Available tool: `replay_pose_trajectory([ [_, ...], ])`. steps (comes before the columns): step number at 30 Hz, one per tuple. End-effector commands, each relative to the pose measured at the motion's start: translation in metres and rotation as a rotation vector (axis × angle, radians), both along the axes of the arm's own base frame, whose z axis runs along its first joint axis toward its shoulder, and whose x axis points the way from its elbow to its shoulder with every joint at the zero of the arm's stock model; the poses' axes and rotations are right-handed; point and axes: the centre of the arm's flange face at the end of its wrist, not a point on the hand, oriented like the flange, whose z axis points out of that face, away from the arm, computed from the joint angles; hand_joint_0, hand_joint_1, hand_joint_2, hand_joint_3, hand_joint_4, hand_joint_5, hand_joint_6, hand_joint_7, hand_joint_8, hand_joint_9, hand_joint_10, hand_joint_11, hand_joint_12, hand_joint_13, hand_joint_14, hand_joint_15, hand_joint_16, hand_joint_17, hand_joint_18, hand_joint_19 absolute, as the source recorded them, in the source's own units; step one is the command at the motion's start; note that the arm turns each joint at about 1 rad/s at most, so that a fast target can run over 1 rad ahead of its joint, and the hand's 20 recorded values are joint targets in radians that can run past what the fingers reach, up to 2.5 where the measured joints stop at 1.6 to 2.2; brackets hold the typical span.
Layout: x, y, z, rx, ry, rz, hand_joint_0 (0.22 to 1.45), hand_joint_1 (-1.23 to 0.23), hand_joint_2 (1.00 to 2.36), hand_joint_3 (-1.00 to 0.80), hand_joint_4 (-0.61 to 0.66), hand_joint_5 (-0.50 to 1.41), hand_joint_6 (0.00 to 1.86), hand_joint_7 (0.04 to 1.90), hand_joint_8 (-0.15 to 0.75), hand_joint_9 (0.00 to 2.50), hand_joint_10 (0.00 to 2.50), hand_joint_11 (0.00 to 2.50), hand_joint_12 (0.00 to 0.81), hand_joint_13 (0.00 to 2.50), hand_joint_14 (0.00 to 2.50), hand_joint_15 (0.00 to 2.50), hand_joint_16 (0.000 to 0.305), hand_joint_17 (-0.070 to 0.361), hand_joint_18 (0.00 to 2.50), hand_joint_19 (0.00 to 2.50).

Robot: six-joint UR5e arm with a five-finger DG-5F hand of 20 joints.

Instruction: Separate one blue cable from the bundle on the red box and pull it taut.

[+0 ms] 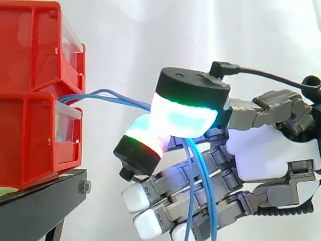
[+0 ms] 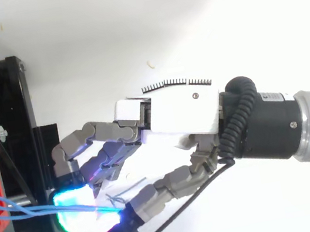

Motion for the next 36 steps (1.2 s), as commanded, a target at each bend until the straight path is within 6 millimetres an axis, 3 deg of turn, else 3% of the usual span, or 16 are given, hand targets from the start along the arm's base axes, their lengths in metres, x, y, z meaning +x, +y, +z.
replay_pose_trajectory([
  [1,0.001,0.0,0.001,0.001,-0.002,0.003,0.53,-0.86,1.0,-0.5,0.06,-0.18,0.76,1.19,0.235,0.72,0.01,0.47,0.331,0.71,0.02,0.43,0.057,0.128,0.57,0.67],
  [12,0.002,0.001,0.004,0.003,-0.006,0.002,0.45,-0.52,1.0,-0.5,0.08,-0.14,0.7,1.25,0.283,0.81,0.02,0.45,0.375,0.77,0.01,0.43,0.064,0.144,0.62,0.67],
  [18,0.002,0.0,0.004,0.003,-0.006,0.0,0.53,-0.41,1.0,-0.5,0.02,-0.13,0.64,1.37,0.247,0.82,0.02,0.46,0.347,0.75,0.01,0.45,0.057,0.128,0.57,0.71],
  [29,-0.018,-0.019,-0.009,-0.039,0.158,-0.02,0.61,-0.54,1.01,-0.24,0.07,-0.13,0.66,1.31,0.265,0.84,0.02,0.47,0.357,0.78,0.02,0.44,0.059,0.132,0.59,0.7],
  [36,-0.018,-0.025,-0.008,-0.06,0.155,-0.031,0.62,-0.63,1.01,-0.11,0.11,-0.13,0.68,1.25,0.284,0.87,0.01,0.47,0.372,0.81,0.01,0.45,0.062,0.139,0.63,0.69],
])
